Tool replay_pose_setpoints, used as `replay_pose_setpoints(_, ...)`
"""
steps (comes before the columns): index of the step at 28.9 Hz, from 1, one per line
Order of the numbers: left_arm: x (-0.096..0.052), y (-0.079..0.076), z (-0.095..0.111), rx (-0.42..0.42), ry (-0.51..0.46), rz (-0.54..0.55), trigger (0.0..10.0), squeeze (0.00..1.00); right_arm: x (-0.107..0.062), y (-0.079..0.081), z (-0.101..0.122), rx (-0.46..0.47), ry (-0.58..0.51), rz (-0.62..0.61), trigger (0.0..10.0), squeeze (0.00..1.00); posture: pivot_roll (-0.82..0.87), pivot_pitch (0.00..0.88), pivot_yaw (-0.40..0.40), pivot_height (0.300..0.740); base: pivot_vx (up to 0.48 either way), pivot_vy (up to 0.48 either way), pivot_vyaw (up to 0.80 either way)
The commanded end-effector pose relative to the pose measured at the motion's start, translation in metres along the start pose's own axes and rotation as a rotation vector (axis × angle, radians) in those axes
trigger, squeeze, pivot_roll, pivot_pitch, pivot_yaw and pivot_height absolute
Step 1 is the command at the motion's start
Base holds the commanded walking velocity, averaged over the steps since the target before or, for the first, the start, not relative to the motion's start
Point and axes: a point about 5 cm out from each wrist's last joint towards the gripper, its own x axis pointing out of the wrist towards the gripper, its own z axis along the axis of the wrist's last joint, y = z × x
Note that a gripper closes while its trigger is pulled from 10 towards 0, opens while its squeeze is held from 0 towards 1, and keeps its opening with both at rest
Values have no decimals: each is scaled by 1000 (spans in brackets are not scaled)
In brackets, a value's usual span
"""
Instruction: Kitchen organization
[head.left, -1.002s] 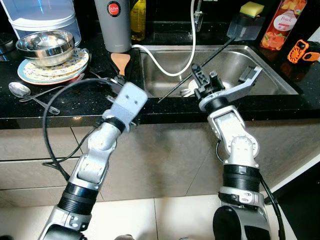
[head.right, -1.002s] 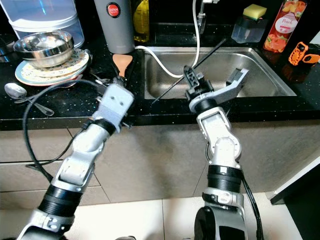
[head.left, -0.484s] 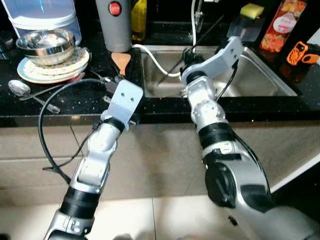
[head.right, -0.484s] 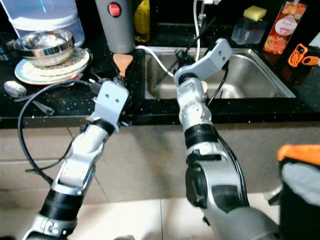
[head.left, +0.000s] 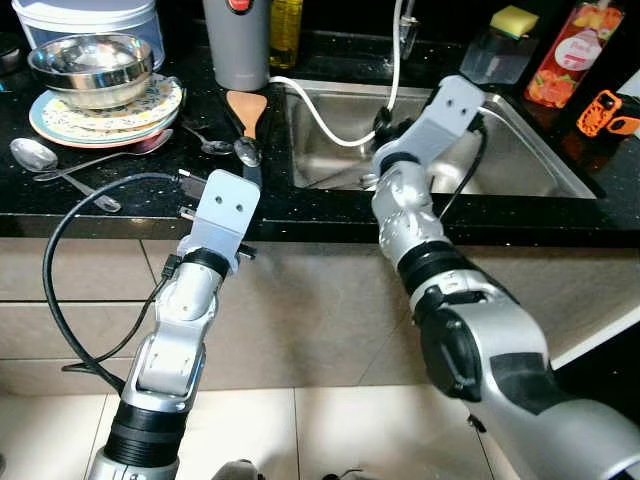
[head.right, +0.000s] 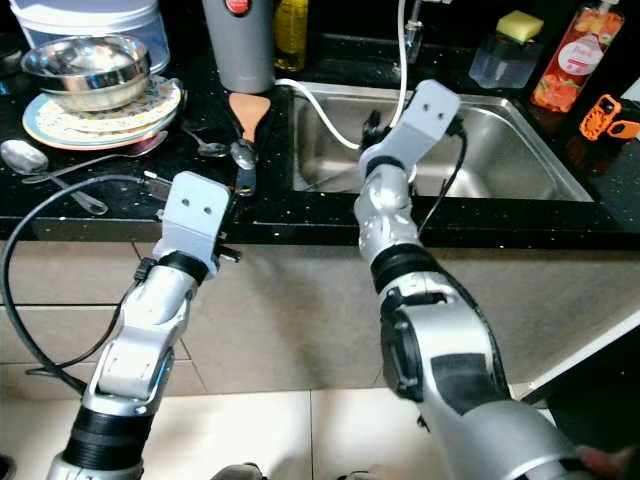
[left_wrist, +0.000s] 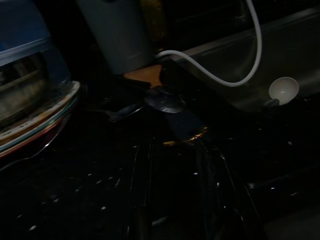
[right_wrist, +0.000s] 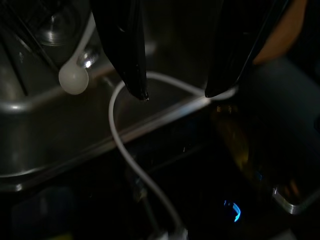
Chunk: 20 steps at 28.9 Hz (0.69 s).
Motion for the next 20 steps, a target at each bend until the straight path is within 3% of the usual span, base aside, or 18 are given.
replay_pose_setpoints(1,4,-6,4,3,-2,-14,10000,0,7,-10,18,32,-71,-36,10000,0,315,41,-117,740,0,0,0)
replay_pose_setpoints(6,6,-5,4,7,0,-17,10000,0,11,-22,47,17,-214,-4,10000,0,299,36,-106,740,0,0,0)
replay_pose_setpoints(9,6,-3,1,20,15,-13,10000,0,8,-23,53,-39,-249,95,10000,0,279,30,-95,740,0,0,0)
replay_pose_setpoints(11,9,5,-5,15,64,11,10000,0,-3,-26,34,-137,-170,234,10000,0,268,27,-91,740,0,0,0)
replay_pose_setpoints(12,11,11,-8,-27,90,27,10000,0,-12,-29,22,-163,-124,289,10000,0,254,27,-84,740,0,0,0)
replay_pose_setpoints(16,13,19,-11,-111,127,41,10000,0,-28,-33,4,-181,-59,346,10000,0,243,28,-79,740,0,0,0)
replay_pose_setpoints(18,16,28,-12,-174,155,47,10000,0,-45,-39,-10,-178,-9,355,10000,0,236,29,-75,740,0,0,0)
replay_pose_setpoints(20,18,34,-12,-183,161,65,10000,0,-52,-41,-14,-167,6,352,10000,0,225,30,-66,740,0,0,0)
